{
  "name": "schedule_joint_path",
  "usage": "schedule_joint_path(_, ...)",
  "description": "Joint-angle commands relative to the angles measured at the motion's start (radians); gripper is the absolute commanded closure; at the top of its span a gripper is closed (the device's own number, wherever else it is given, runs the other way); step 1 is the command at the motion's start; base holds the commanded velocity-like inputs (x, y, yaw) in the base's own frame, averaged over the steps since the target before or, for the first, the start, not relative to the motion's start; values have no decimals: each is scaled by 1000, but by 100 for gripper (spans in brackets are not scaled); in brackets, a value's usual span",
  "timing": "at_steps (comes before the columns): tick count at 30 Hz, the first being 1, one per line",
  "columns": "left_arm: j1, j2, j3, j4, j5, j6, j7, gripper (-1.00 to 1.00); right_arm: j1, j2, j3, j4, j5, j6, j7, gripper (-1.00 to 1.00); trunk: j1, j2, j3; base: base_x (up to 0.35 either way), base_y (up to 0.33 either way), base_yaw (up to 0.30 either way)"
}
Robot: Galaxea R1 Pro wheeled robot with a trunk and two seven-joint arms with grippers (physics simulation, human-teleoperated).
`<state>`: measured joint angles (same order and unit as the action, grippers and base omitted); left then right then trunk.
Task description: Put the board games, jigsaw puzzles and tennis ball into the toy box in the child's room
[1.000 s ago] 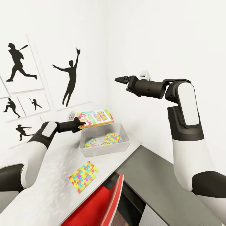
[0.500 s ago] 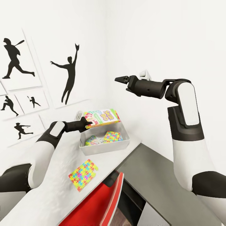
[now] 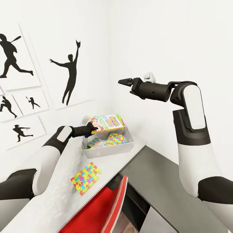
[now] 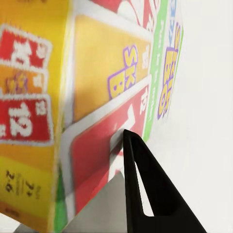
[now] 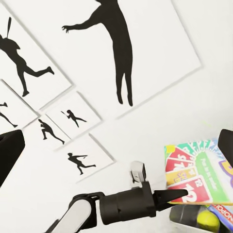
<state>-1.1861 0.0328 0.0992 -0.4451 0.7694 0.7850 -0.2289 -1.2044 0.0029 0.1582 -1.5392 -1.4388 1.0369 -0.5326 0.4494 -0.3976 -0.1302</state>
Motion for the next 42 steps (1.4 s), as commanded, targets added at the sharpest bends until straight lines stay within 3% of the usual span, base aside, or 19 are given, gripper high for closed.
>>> schedule_joint_path(1,-1,-4,3,6,-5,0,-2,100,-1,0,0,-1,-9,2,-10,-100,1,-2,-4,0,0,0)
schedule_joint_path(9,-1,-17,-5,16,-5,-31,3,100,-1,0,0,-4,-9,2,-10,-100,1,-2,-17,0,0,0)
schedule_joint_path(42,-1,-12,-6,10,-9,-35,3,100,-1,0,0,-10,-11,2,-10,-100,1,-2,-71,0,0,0)
